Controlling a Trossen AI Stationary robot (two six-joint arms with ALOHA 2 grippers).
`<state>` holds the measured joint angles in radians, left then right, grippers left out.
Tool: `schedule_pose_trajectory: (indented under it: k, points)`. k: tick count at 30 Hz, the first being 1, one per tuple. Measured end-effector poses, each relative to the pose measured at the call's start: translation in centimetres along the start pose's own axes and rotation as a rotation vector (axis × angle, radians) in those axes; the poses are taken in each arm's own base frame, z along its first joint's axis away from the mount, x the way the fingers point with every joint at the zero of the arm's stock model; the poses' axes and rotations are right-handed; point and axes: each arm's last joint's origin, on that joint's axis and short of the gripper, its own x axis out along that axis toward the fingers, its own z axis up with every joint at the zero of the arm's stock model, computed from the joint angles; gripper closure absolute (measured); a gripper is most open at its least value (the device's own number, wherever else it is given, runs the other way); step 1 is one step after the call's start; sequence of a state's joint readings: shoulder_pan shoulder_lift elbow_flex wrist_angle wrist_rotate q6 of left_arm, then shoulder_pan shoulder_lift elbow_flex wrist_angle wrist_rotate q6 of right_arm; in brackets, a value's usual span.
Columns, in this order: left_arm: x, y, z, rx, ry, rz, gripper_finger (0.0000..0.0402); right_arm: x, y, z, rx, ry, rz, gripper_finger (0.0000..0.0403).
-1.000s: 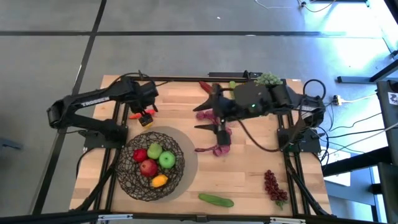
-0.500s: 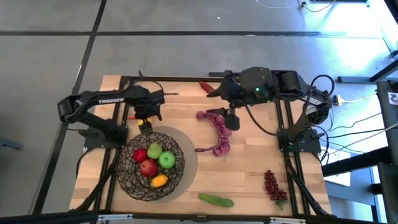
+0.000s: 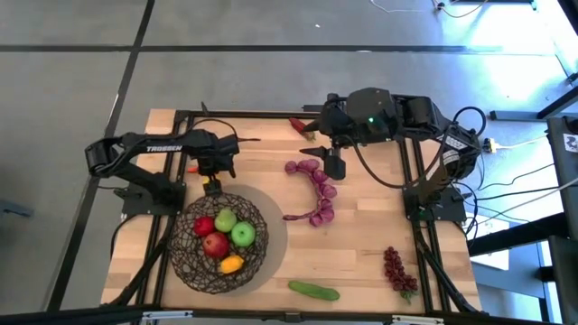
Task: Build produce basket
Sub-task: Put the yellow lemon into the black wire basket
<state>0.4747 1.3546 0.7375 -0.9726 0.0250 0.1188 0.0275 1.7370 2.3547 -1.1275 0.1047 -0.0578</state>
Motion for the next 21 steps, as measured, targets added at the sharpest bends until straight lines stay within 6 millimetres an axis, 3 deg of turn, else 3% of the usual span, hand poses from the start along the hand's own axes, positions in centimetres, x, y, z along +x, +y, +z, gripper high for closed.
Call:
schedule_pose_trajectory:
  k: [10,15,21]
  points:
    - [2.5,-0.5,0.8,0.032,0.135,-0.07,0.0078,0.0,0.0,0.0,0.027,0.0,0.001,0.0155]
    - [3.9,-0.3,1.1,0.007,0.221,-0.016,0.0078,0.0,0.0,0.0,0.027,0.0,0.001,0.0155]
    - [4.2,-0.2,1.2,-0.006,0.245,0.017,0.0078,0.0,0.0,0.0,0.026,0.0,0.001,0.0155]
